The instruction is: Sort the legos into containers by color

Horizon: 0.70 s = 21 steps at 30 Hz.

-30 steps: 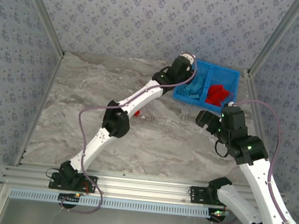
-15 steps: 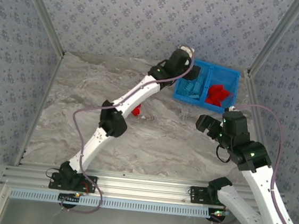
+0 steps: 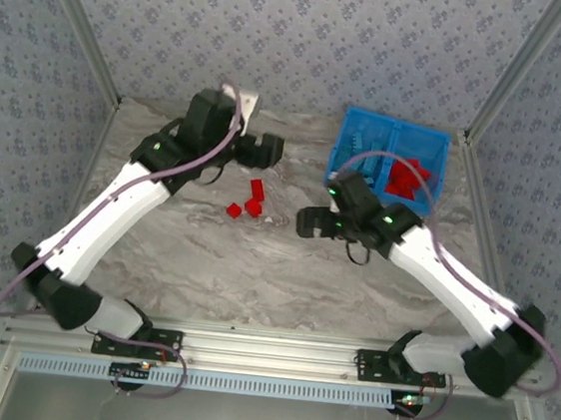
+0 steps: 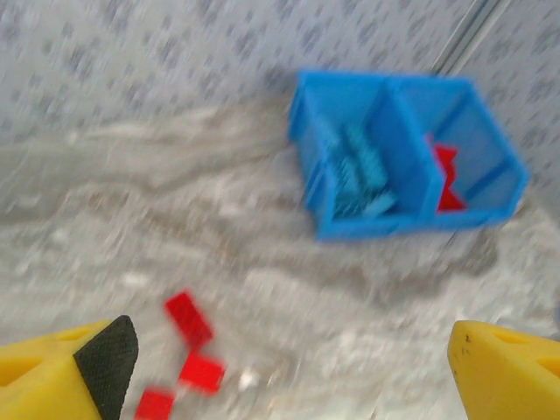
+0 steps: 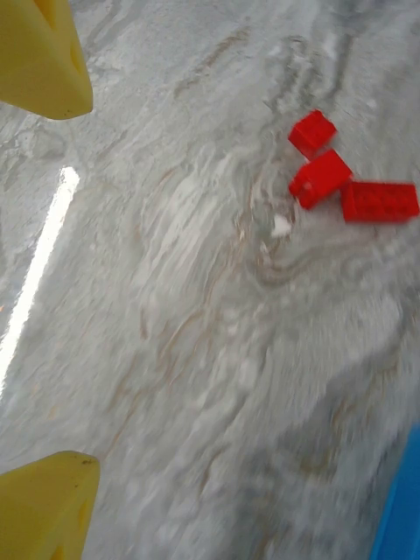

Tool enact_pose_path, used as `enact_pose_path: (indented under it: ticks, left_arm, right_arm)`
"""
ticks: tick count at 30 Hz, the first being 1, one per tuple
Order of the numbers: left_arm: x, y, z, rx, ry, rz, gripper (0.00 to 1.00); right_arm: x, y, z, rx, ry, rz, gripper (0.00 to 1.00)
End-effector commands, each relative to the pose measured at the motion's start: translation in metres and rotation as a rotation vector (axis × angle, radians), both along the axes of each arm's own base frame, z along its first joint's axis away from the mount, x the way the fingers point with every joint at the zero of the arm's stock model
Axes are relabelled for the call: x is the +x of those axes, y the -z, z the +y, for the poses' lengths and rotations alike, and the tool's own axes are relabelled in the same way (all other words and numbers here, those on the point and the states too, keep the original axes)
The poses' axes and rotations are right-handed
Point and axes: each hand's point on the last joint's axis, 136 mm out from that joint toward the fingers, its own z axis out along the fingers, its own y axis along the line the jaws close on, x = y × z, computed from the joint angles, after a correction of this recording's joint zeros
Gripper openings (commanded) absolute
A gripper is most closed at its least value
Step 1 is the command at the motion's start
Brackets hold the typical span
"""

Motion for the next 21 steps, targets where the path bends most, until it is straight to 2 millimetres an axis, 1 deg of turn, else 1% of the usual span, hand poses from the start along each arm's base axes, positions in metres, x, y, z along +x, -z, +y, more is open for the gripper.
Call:
enact_pose_path:
  ticks: [1, 3, 6, 7, 9, 12, 13, 16, 19, 21]
  left_arm:
    - [-0.032, 0.034, 0.045, 0.115, -0.078, 0.073, 0.94]
    - [-0.055, 0.046, 0.068, 0.139, -0.112, 0.104, 0.95]
    - [-0.086, 0.063, 0.096, 0.149, -0.154, 0.147, 0.97]
    - [-0.094, 0.068, 0.103, 0.147, -0.165, 0.160, 0.98]
    - [-0.112, 0.075, 0.114, 0.128, -0.173, 0.179, 0.99]
    - [-0.132, 0.083, 0.128, 0.102, -0.189, 0.200, 0.99]
    - [-0.137, 0.086, 0.131, 0.099, -0.198, 0.206, 0.99]
    - [-0.146, 0.093, 0.139, 0.091, -0.217, 0.218, 0.99]
    - [-0.149, 0.100, 0.141, 0.089, -0.223, 0.233, 0.99]
    - [-0.149, 0.102, 0.140, 0.091, -0.220, 0.237, 0.99]
  right_arm:
    - [0.024, 0.007, 0.052, -0.017, -0.133, -0.018, 1.00]
    - [0.049, 0.024, 0.072, -0.053, -0.125, 0.004, 1.00]
    - [0.082, 0.049, 0.097, -0.074, -0.115, 0.032, 1.00]
    - [0.093, 0.057, 0.101, -0.086, -0.107, 0.037, 1.00]
    - [0.113, 0.080, 0.109, -0.118, -0.092, 0.069, 0.99]
    - [0.134, 0.102, 0.124, -0.144, -0.110, 0.097, 0.96]
    - [0.140, 0.108, 0.129, -0.150, -0.119, 0.104, 0.95]
    - [0.153, 0.127, 0.139, -0.178, -0.133, 0.143, 0.87]
    - [0.166, 0.143, 0.139, -0.184, -0.098, 0.166, 0.77]
    - [0.172, 0.153, 0.140, -0.166, -0.087, 0.185, 0.68]
